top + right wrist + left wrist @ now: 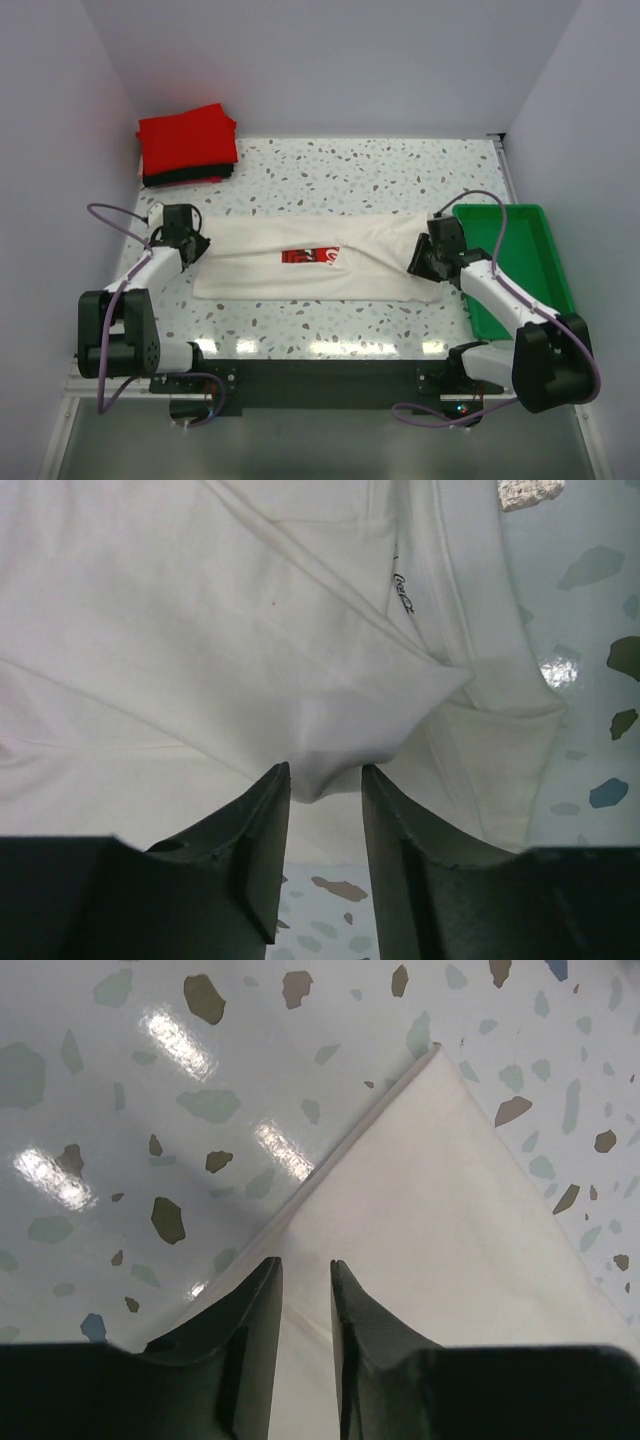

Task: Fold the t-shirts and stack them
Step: Fold the tshirt

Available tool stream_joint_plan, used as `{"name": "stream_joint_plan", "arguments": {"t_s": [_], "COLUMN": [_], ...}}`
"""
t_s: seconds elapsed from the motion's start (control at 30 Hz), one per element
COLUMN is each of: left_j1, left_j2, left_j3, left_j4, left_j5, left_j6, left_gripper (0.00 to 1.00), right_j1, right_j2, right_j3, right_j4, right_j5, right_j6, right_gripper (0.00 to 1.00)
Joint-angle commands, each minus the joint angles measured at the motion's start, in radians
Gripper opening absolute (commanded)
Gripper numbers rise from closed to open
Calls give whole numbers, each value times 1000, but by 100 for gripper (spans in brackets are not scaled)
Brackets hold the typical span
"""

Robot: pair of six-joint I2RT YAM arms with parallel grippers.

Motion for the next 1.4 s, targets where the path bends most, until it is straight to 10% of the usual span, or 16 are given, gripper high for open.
{"name": "stream_joint_plan", "arguments": {"t_s": [0.0,0.17,0.87,1.37], "left_j1": [12,9,-321,-349], "left_j2": [-62,-122,69,122], "left_j3": [21,53,102,98], "left_j4": [31,32,239,265], "left_j5": [-25,40,201,202], "left_j6": [-3,34,80,71], "left_gripper": [31,43,45,44], "right_j1": [2,1,61,98], "right_j2": [-57,-57,518,555], "right_j3": [14,94,451,442], "right_j4": [15,7,209,223], "right_j5": [-44,-54,20,51], "right_j6": [-10,-50,-85,-73], "right_gripper": [45,65,65,23]}}
